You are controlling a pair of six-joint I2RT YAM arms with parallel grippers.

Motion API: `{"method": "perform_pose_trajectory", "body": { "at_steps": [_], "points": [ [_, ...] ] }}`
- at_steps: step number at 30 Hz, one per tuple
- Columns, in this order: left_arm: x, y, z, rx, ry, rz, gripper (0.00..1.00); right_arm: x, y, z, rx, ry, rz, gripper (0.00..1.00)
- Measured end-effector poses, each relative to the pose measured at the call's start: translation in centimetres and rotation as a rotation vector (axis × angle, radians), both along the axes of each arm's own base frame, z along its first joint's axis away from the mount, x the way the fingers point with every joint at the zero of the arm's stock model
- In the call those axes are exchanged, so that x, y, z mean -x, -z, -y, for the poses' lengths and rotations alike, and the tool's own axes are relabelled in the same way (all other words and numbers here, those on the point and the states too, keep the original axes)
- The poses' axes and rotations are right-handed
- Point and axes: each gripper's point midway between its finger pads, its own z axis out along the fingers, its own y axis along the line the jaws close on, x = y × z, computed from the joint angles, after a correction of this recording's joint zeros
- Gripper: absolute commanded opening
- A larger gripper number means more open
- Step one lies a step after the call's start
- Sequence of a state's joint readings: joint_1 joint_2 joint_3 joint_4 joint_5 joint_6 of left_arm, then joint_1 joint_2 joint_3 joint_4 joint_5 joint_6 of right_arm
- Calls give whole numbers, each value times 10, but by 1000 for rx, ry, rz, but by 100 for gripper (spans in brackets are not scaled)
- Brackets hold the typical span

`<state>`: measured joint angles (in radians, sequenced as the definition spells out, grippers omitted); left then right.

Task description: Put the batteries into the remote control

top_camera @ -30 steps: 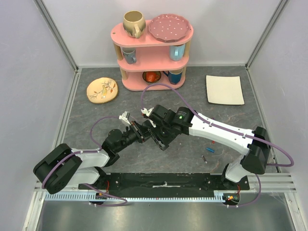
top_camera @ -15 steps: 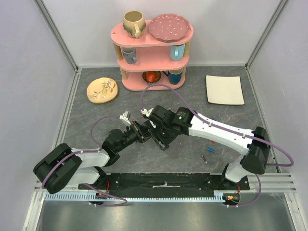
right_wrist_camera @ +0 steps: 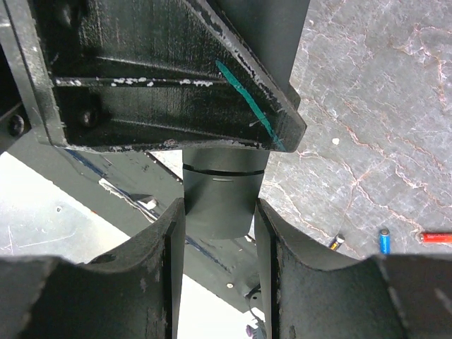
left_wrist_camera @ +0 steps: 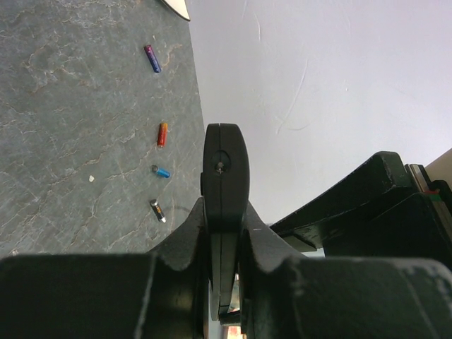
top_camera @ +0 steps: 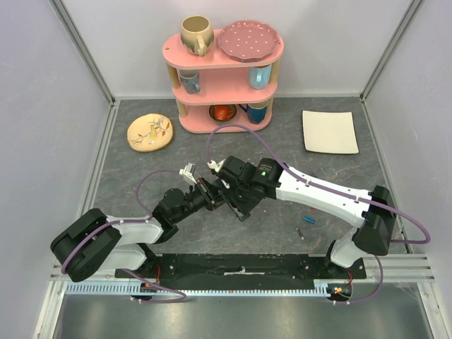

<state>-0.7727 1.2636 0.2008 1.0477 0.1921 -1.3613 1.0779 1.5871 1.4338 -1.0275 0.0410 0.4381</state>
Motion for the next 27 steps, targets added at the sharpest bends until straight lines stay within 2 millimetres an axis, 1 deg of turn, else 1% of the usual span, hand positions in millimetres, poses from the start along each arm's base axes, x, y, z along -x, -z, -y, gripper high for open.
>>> {"method": "perform_pose_trajectory", "body": {
  "at_steps": [27],
  "points": [
    [-1, -1, 6, -8, 9, 21, 2, -4, 1, 6, 13, 17, -7, 0]
  ]
}}
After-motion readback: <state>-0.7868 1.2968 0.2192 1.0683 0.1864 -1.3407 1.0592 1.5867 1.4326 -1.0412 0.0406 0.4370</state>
